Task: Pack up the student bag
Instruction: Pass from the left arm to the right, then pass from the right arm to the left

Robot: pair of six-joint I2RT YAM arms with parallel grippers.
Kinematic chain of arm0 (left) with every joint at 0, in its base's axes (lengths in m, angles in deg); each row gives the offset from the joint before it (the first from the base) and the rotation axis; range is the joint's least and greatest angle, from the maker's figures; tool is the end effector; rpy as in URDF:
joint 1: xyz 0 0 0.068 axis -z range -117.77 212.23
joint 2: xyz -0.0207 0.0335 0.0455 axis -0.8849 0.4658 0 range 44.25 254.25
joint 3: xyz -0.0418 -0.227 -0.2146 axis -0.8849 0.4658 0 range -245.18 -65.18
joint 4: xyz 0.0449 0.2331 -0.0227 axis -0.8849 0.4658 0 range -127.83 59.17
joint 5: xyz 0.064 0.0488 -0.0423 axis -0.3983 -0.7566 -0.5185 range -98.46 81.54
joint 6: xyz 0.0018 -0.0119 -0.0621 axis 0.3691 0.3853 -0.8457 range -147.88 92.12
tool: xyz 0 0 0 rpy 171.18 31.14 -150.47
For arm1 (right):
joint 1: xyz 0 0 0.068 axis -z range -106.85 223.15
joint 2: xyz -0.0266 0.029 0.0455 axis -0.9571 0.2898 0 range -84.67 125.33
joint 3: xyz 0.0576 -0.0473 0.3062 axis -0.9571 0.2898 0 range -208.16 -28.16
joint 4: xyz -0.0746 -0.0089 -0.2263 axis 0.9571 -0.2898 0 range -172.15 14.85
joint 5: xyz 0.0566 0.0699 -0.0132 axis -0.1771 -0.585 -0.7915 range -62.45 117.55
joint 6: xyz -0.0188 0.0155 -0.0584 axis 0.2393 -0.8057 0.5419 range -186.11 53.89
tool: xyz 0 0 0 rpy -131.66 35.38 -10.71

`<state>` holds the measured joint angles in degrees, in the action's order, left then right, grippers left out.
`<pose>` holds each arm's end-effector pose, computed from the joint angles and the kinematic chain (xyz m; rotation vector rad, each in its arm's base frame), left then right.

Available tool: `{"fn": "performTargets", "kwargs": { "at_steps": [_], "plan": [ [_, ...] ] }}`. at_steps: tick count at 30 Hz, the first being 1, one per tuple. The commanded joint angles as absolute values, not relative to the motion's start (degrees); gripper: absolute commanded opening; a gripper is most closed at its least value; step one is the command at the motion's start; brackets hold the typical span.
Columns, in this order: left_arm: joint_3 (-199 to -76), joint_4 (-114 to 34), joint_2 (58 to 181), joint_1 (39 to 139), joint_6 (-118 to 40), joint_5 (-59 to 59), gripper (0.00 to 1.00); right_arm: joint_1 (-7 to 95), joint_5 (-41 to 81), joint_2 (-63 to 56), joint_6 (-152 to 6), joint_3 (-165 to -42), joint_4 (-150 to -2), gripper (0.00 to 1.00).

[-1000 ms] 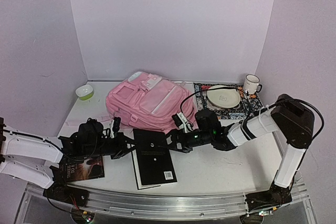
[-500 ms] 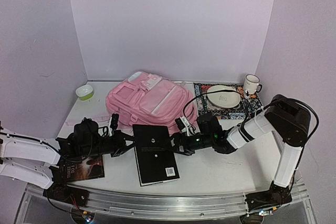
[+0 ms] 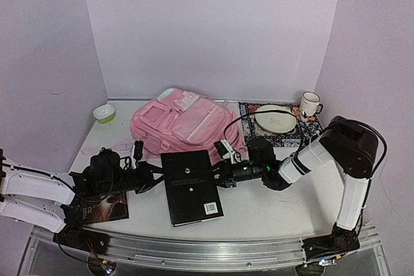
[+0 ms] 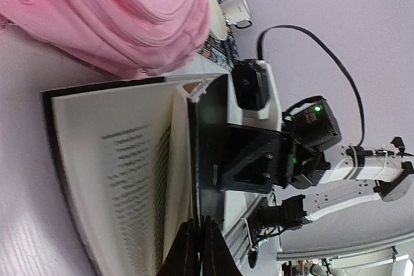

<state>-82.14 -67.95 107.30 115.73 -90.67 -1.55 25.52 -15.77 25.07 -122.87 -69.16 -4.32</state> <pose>0.1109 -0.1595 0.2369 -0.0764 2.1421 -1.4393 0.2241 0.2951 0.2234 -0.5945 1.8489 1.9090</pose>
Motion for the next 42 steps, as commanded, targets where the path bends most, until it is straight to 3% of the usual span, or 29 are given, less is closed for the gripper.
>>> {"fn": "performTargets", "kwargs": {
  "at_steps": [1, 3, 7, 10, 12, 16, 22, 27, 34, 42],
  "plan": [
    [-81.02, -75.66, 108.27, 116.20, -89.73, -4.23, 0.12, 24.15, -19.43, 22.43, -124.80, -69.85, 5.83, 0.25],
    [-80.35, -75.66, 109.51, 116.19, -90.07, -5.55, 0.18, 24.17, -19.63, 21.41, -124.66, -69.82, 5.81, 0.18],
    [-79.42, -75.43, 111.34, 116.12, -91.51, -7.88, 0.42, 24.21, -19.74, 19.53, -124.64, -69.84, 5.49, 0.02],
    [-79.01, -74.67, 110.96, 116.11, -92.67, -10.01, 0.61, 24.27, -19.29, 17.20, -121.91, -70.11, 1.24, 0.00],
    [-79.20, -73.13, 109.97, 116.11, -93.29, -10.84, 0.69, 24.19, -17.89, 14.34, -115.85, -70.99, -7.31, 0.00],
    [-81.34, -65.95, 106.76, 116.11, -94.07, -13.16, 0.79, 23.92, -9.95, 5.81, -96.73, -76.29, -38.53, 0.00],
    [-87.00, -55.30, 103.22, 116.10, -94.59, -15.89, 0.90, 23.00, 6.73, -1.80, -76.93, -84.74, -64.81, 0.00],
    [-94.86, -47.59, 104.65, 115.32, -94.79, -15.28, 0.97, 18.48, 23.32, -4.53, -63.59, -89.07, -74.49, 0.00],
    [-105.66, -42.15, 109.17, 108.11, -93.93, -3.59, 0.99, 9.96, 47.16, -9.12, -44.34, -88.94, -72.47, 0.00],
    [-114.49, -42.88, 117.65, 107.02, -92.42, 7.67, 0.99, -0.40, 68.03, -7.24, -20.27, -85.02, -55.83, 0.00]
  ]
}}
